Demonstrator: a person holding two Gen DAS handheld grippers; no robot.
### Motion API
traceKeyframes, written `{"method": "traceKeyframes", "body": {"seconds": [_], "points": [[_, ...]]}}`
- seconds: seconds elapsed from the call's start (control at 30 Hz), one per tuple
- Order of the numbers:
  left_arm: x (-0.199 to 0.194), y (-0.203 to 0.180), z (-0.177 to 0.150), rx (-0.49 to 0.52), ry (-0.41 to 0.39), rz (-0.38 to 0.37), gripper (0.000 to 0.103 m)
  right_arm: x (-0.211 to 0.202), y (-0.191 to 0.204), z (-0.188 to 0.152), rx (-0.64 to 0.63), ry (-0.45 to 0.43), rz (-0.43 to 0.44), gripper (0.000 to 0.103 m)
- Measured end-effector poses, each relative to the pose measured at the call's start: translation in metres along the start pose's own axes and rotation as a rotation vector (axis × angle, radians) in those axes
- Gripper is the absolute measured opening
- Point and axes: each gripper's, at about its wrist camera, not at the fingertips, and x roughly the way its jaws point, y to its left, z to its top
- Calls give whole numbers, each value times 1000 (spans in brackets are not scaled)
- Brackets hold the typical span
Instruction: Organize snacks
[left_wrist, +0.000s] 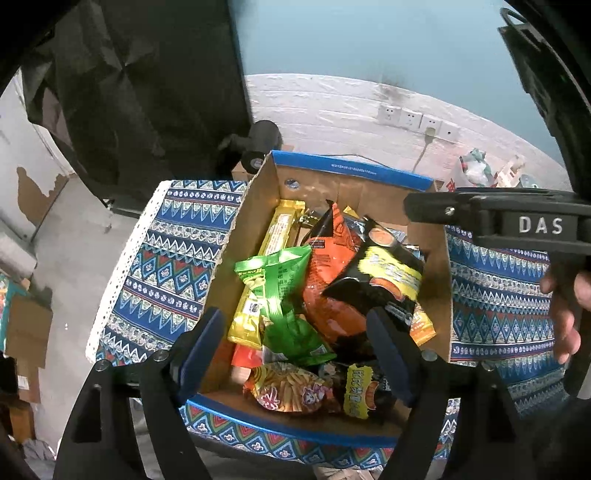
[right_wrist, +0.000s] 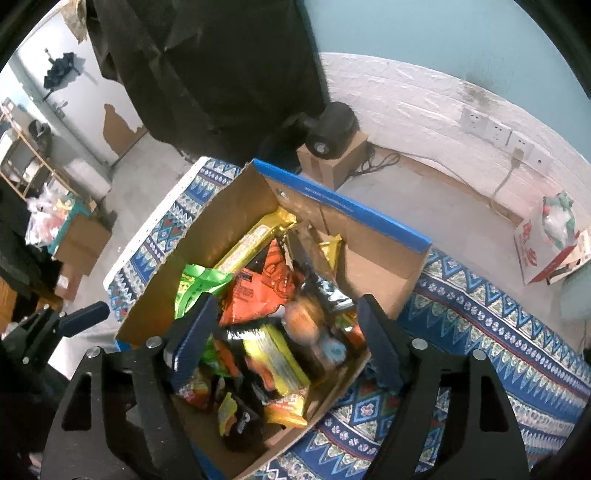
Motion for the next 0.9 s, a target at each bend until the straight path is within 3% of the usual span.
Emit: {"method": "traceKeyframes", "body": {"seconds": [0.6, 0.9], "points": [[-54, -14, 5, 39, -124, 2, 88, -80, -5, -25, 26, -122, -73, 83], [-66, -19, 5, 38, -147, 5, 92, -102, -1, -39, 8, -149, -97, 84]]}}
